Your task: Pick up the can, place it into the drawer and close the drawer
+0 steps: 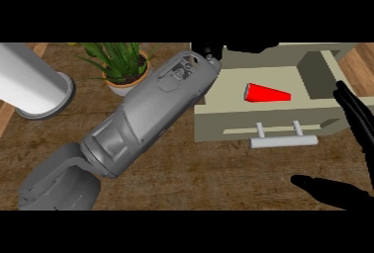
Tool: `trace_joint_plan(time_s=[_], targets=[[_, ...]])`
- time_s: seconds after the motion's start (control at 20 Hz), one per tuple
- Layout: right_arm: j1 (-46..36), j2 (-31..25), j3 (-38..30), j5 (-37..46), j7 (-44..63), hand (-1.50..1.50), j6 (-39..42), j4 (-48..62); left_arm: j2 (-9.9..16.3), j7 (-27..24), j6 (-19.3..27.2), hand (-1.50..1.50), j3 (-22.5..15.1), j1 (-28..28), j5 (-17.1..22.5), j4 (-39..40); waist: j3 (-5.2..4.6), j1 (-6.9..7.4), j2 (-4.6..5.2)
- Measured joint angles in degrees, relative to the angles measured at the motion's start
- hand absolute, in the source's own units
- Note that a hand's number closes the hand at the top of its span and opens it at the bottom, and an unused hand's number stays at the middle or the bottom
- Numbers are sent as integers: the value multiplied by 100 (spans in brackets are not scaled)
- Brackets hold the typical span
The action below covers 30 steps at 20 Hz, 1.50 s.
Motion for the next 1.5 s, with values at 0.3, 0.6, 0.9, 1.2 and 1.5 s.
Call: trace_joint_plan(time_s=[0.3,0.6,0.9,1.2,1.5], targets=[[-205,-51,499,1244,-163,-150,-436,883,29,161,-28,-150,46,-46,-64,-64,-1,209,-45],[-591,180,775,2179,-214,-150,-1156,2135,283,448,-38,-150,40,181,-249,-487,-1,371,-84],[-1072,432,582,2487,-400,-150,-1971,3372,884,1036,-71,-150,-79,475,-482,-1292,-30,476,-141],[-1772,460,309,2676,-637,-150,-2541,4494,1426,1526,-88,-150,-112,719,-675,-1973,-101,502,-192],[-2435,447,94,3120,-679,-150,-3213,5619,1850,1882,-146,-150,-125,991,-782,-2592,-127,571,-206]])
